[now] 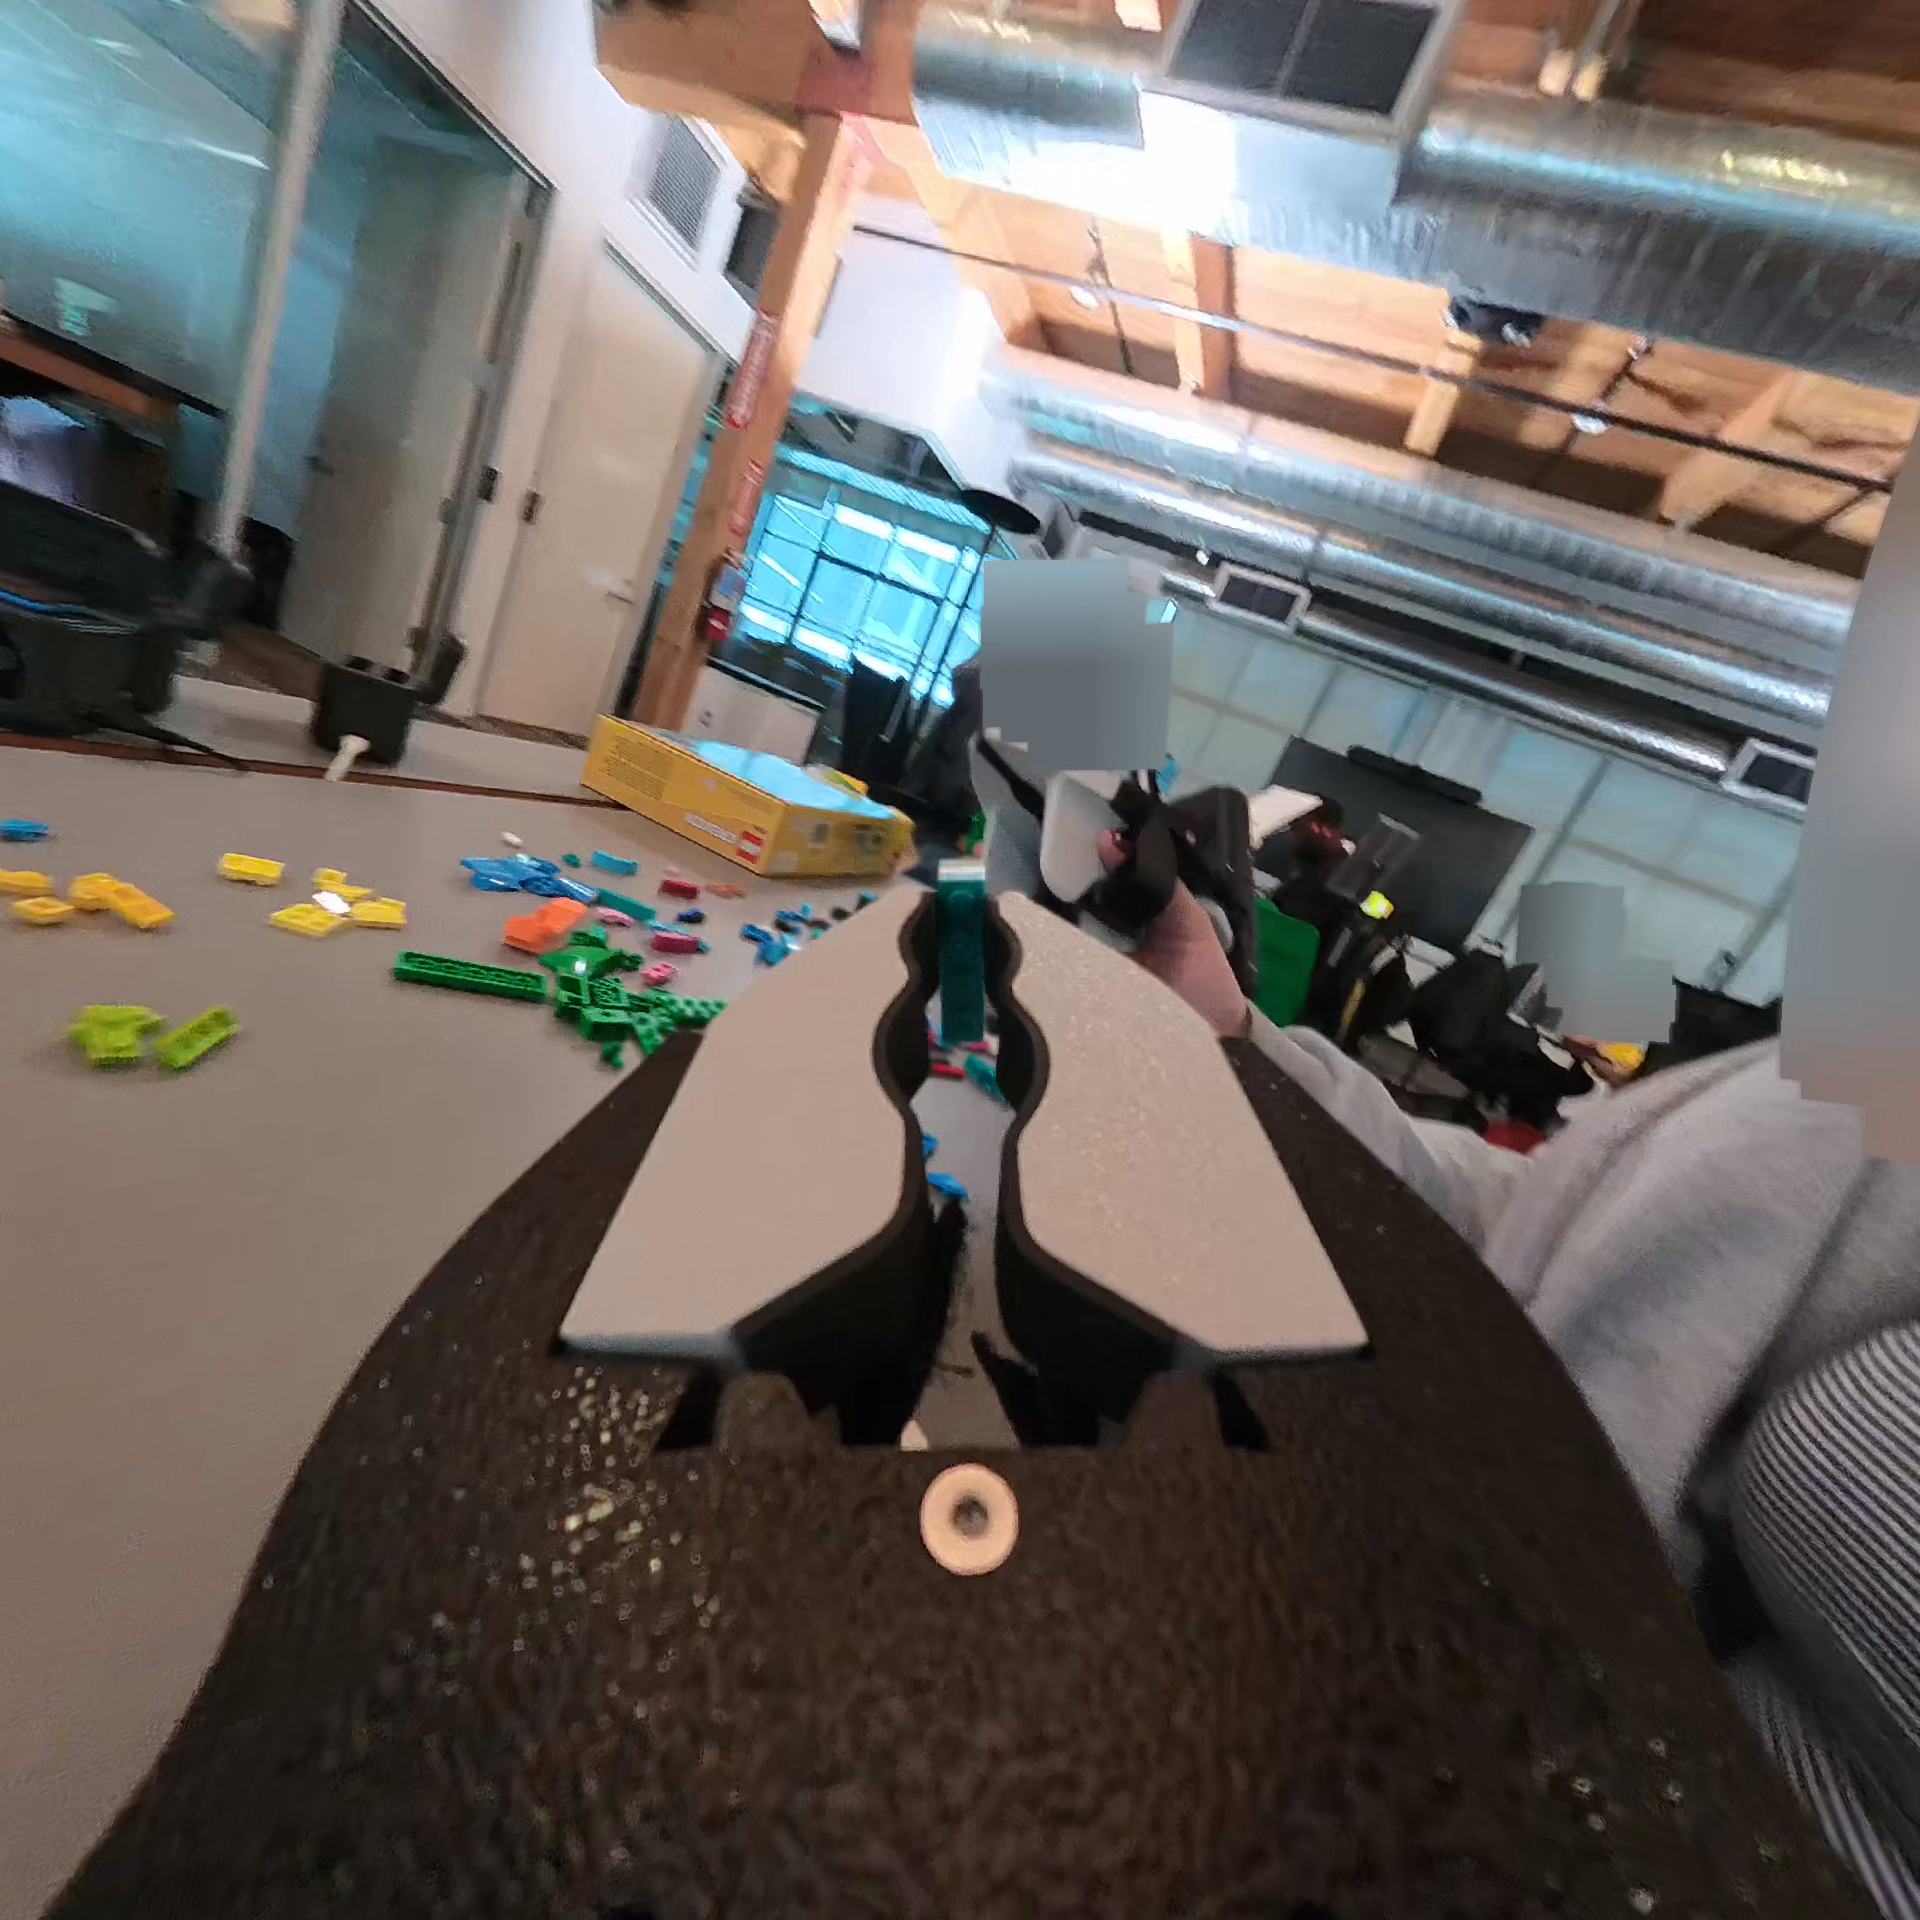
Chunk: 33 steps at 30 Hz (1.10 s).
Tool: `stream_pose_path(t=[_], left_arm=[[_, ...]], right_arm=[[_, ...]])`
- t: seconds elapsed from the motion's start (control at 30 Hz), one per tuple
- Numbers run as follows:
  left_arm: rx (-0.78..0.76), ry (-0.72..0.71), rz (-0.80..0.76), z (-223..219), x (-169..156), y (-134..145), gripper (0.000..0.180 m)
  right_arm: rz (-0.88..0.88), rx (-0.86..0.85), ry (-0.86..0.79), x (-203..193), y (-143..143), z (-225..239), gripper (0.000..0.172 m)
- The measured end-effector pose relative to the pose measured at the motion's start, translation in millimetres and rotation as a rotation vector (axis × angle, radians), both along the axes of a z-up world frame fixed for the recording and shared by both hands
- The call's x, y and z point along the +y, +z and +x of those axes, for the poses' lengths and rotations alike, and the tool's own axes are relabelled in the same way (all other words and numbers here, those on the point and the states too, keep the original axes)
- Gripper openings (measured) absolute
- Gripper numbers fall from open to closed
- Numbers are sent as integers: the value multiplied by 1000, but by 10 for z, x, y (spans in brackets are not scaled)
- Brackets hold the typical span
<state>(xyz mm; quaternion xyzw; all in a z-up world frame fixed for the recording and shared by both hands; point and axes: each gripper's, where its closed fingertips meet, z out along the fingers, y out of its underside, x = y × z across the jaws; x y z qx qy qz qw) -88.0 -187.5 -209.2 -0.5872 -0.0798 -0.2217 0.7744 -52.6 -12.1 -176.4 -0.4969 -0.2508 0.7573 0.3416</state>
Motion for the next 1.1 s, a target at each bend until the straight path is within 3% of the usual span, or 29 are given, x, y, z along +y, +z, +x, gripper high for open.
stream_pose_path(t=[0.13,0.2,0.27,0.4,1.1], left_arm=[[91,-135,-9,285,40,-2,7],[110,-207,-12,409,47,-10,7],[112,-258,-17,489,54,-17,7],[124,-269,-39,519,72,-42,7],[213,-327,-78,683,89,-95,7]], right_arm=[[211,1,408,-775,10,-2,7],[352,-57,611,-1187,-148,64,11],[496,-99,701,-1457,-325,119,15],[706,-112,670,-1617,-488,136,17],[763,-72,742,-1760,-500,247,6]])
